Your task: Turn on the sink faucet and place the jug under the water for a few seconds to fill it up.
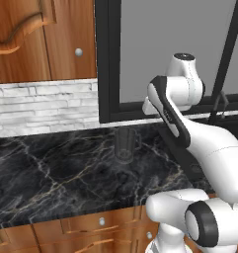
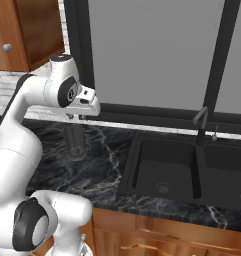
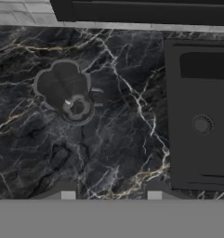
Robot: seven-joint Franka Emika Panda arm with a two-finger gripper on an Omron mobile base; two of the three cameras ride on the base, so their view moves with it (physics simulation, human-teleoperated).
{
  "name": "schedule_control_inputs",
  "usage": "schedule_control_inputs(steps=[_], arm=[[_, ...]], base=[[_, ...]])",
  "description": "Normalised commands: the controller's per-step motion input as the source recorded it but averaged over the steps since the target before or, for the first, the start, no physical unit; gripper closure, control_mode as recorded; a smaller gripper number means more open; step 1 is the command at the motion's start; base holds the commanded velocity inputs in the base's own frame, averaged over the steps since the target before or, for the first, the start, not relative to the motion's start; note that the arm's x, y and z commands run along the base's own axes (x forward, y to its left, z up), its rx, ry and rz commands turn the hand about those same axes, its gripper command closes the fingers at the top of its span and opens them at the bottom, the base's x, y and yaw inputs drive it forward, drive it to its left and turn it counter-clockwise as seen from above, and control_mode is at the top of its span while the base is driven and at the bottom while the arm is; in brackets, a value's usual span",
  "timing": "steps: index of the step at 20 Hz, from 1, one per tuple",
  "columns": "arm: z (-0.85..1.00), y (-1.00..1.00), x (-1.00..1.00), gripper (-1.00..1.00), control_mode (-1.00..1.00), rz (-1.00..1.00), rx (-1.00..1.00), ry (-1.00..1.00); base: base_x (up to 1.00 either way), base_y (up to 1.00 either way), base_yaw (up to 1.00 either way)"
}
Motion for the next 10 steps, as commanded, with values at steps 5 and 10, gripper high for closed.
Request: schedule_control_inputs(steps=[5,10], arm=[[0.0,0.0,-0.37,-1.0,-1.0,0.0,0.0,0.0],[-0.06,0.0,-0.67,-1.0,-1.0,0.0,0.0,-0.01]], base=[[0.0,0.0,0.0],[0.0,0.0,0.0]])
